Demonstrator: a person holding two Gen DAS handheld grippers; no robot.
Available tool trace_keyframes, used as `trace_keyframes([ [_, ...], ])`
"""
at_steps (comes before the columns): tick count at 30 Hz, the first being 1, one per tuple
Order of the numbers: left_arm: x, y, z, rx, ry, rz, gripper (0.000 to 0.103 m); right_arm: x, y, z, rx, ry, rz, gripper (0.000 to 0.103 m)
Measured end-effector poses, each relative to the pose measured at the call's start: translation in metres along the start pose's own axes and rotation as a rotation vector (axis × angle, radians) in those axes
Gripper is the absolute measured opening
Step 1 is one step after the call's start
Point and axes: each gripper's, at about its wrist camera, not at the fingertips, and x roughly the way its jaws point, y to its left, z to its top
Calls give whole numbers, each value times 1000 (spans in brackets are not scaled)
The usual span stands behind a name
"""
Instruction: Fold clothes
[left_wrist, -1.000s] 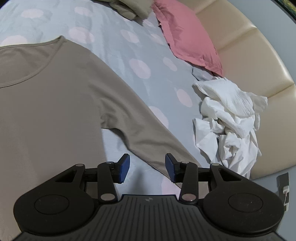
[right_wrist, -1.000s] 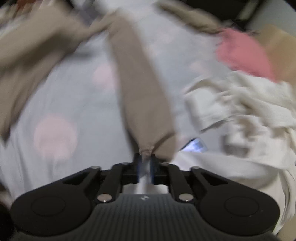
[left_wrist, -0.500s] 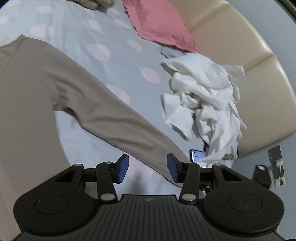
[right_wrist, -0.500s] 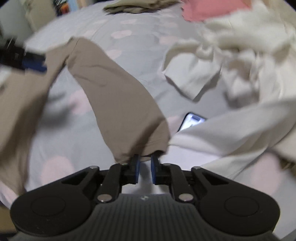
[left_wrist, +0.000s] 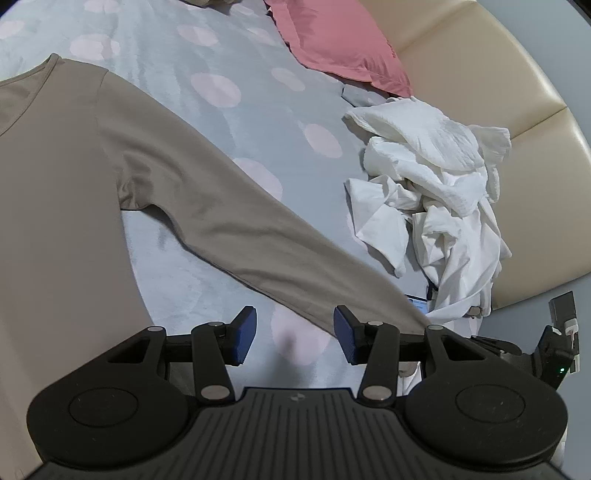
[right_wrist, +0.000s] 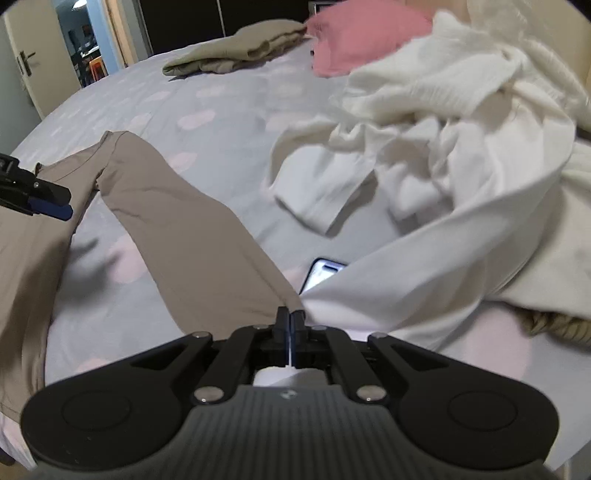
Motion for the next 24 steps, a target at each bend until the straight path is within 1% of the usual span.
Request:
trace_keyframes([
  [1, -1, 0, 0, -3, 0, -2, 44, 4, -3, 1, 2, 20, 10, 2],
  [2, -1, 0, 1, -7, 0, -5, 44, 8, -4, -1, -7, 37, -6, 7],
  [3, -2, 1, 1, -9, -1, -7, 44, 11, -3, -2, -29, 62, -36, 8],
  [4, -4, 0, 1, -7, -3, -10, 44, 11, -2, -4, -48, 86, -41, 13],
  [5, -7, 0, 0, -1, -5, -9, 44, 11, -1, -6, -66, 109, -45, 22],
  [6, -10, 1, 0, 5, -7, -7, 44, 6, -1, -7, -69, 104, -43, 23],
  [8, -19, 5, 0, 12, -15, 15, 44, -3, 4, -9, -90, 75, -66, 24],
  [10, -34, 13, -1, 13, -34, 45, 44, -11, 15, -8, -140, 20, -68, 25],
  [11, -45, 18, -3, 11, -45, 63, 44, -13, 20, -8, -153, -7, -45, 24],
  [13, -72, 31, -7, 16, -67, 109, 44, -8, 31, -5, -160, -33, 22, 26],
  [15, -104, 45, -15, 22, -84, 166, 44, 4, 40, -7, -201, -33, 53, 27],
  [16, -121, 52, -21, 20, -89, 198, 45, 15, 43, -8, -232, 23, 17, 27],
  [18, -159, 68, -33, 14, -97, 269, 50, 26, 46, -12, -252, 157, -17, 26],
  [20, -196, 84, -49, 14, -120, 340, 60, 8, 54, -8, -269, 160, -41, 27],
  [21, -214, 92, -57, 16, -134, 375, 62, -1, 58, -5, -279, 161, -53, 27],
  [22, -231, 100, -66, 16, -149, 408, 62, -12, 67, 0, -316, 137, -58, 29],
  [24, -256, 117, -86, 5, -179, 451, 64, -29, 91, 18, -393, 113, -42, 34],
])
